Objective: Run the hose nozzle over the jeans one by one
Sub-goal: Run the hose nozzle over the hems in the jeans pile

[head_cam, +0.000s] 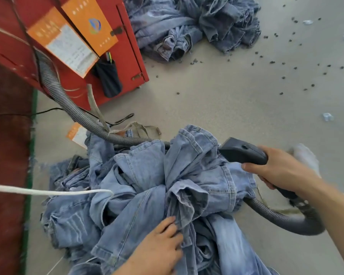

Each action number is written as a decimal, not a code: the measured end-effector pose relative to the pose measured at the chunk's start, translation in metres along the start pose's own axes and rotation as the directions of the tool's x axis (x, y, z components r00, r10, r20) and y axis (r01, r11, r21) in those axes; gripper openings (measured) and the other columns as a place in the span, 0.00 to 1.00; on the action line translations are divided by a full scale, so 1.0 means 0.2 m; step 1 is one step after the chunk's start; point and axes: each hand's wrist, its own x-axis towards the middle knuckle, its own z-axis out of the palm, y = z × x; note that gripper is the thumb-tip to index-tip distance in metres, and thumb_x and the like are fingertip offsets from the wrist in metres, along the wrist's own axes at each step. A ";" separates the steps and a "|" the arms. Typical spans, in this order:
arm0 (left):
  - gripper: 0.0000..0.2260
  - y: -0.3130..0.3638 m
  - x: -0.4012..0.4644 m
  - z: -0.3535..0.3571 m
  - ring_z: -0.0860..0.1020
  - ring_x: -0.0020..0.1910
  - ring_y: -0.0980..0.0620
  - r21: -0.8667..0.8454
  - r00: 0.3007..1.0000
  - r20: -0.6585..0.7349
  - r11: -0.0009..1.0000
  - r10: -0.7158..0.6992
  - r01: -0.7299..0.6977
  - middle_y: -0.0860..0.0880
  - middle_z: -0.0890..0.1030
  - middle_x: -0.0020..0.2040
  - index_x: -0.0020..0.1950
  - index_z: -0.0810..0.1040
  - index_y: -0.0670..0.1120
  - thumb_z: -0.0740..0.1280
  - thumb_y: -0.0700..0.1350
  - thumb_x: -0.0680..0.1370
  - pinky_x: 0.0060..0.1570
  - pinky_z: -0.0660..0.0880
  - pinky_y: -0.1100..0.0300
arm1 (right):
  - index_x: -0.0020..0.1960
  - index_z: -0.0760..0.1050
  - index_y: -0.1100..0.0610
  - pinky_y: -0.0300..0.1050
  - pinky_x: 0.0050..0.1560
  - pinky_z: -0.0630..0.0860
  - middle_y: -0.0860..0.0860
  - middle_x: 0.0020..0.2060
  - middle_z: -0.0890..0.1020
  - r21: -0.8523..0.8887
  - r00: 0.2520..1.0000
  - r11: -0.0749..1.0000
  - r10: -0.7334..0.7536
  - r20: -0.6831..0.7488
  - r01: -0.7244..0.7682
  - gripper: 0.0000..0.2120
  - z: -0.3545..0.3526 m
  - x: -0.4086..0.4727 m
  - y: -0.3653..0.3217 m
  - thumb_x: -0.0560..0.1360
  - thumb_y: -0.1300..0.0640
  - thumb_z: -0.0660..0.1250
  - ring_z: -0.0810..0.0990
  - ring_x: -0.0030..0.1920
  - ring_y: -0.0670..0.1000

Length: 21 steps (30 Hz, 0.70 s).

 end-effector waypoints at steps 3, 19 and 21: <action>0.09 0.00 0.03 0.00 0.76 0.51 0.54 -0.178 0.985 -0.163 0.984 -0.058 0.029 0.56 0.78 0.48 0.53 0.83 0.59 0.64 0.56 0.80 0.74 0.67 0.52 | 0.46 0.77 0.46 0.38 0.25 0.72 0.49 0.22 0.77 -0.038 0.997 0.998 -0.049 0.053 0.051 0.07 0.00 -0.01 -0.05 0.75 0.50 0.76 0.74 0.21 0.48; 0.15 -0.64 0.26 -0.07 0.65 0.74 0.47 -0.758 0.290 -0.173 0.315 -0.941 0.571 0.49 0.77 0.69 0.69 0.77 0.46 0.61 0.40 0.83 0.74 0.64 0.45 | 0.49 0.77 0.45 0.44 0.31 0.74 0.43 0.30 0.80 -0.088 0.967 0.963 -0.252 0.039 0.255 0.09 0.33 0.06 -0.55 0.74 0.45 0.75 0.76 0.27 0.44; 0.20 -0.64 0.34 -0.08 0.63 0.76 0.45 -0.664 0.402 -0.254 0.461 -0.880 0.589 0.48 0.75 0.73 0.74 0.71 0.47 0.65 0.42 0.82 0.74 0.61 0.43 | 0.48 0.77 0.42 0.42 0.25 0.72 0.44 0.28 0.80 0.019 0.966 0.972 -0.232 -0.118 0.236 0.08 0.20 0.07 -0.55 0.74 0.45 0.75 0.75 0.24 0.44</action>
